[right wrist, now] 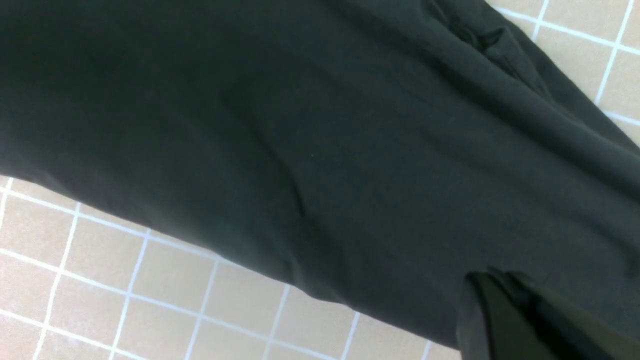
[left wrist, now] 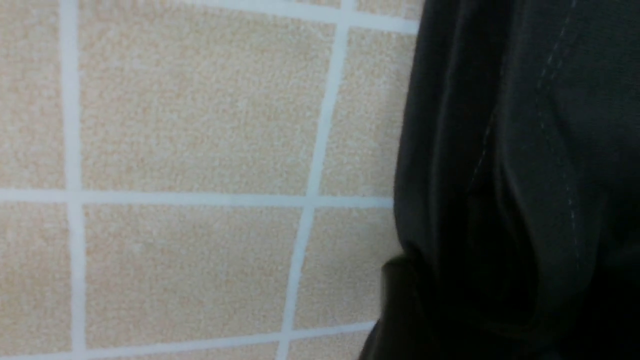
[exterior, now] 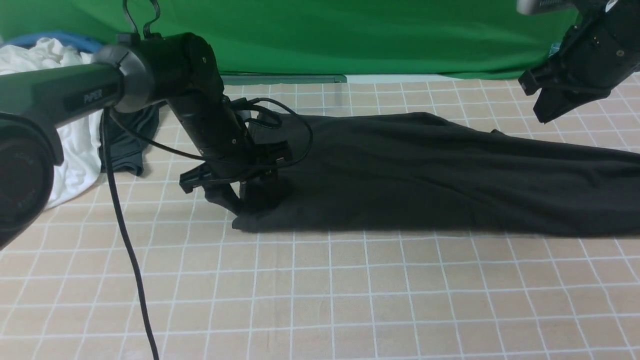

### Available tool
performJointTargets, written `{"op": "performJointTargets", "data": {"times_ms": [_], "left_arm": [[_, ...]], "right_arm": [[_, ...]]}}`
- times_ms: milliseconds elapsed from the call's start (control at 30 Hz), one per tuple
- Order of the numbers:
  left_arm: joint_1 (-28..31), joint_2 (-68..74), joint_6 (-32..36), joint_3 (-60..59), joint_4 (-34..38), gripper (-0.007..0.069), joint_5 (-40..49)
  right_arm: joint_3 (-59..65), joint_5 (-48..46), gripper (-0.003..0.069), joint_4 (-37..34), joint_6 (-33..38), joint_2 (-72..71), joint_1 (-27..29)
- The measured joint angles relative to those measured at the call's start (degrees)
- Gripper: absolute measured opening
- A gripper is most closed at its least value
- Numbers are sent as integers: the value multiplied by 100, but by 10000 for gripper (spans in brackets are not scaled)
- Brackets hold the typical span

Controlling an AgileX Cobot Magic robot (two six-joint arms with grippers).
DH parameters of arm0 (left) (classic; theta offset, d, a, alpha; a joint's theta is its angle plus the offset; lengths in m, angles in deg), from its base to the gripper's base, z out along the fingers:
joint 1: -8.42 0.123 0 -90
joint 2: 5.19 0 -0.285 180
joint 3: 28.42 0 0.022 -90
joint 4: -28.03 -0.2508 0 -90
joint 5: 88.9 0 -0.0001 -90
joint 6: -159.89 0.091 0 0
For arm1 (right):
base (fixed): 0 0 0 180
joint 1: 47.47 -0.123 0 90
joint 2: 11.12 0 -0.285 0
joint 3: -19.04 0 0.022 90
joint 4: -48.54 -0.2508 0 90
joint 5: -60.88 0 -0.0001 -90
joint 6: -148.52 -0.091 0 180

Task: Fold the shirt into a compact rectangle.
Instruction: 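Pull the folded dark garment lengthwise by its ends to straighten it flat on the table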

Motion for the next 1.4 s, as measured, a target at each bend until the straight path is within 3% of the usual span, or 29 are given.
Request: {"op": "performJointTargets", "data": {"times_ms": [67,167,200,533,700,800,1000,1067,1133,1400], "left_arm": [[-6,7,0,0,50,272,-26],[-6,7,-4,0,110,92,-53],[6,2,-4,0,115,64,-53],[298,-532,155,-23,67,29,603],[343,-786,161,-29,-117,20,763],[343,-797,170,-35,-130,19,751],[343,-797,172,-48,-130,19,590],[343,-797,172,-48,-134,19,576],[343,-797,172,-48,-134,19,569],[343,-797,201,-48,-140,19,564]], "right_arm": [[0,0,23,0,0,0,0],[0,-56,23,-6,26,-7,92],[0,-107,23,-6,61,-13,139],[948,-261,23,22,204,-894,1480],[1802,293,48,47,199,-1102,2012],[2130,769,134,47,192,-952,2217],[2182,1500,516,220,-49,-272,2501],[2182,1687,602,387,-326,-58,2574],[2182,1855,631,560,-499,112,2630],[1873,2072,630,901,-625,664,2674]]}}
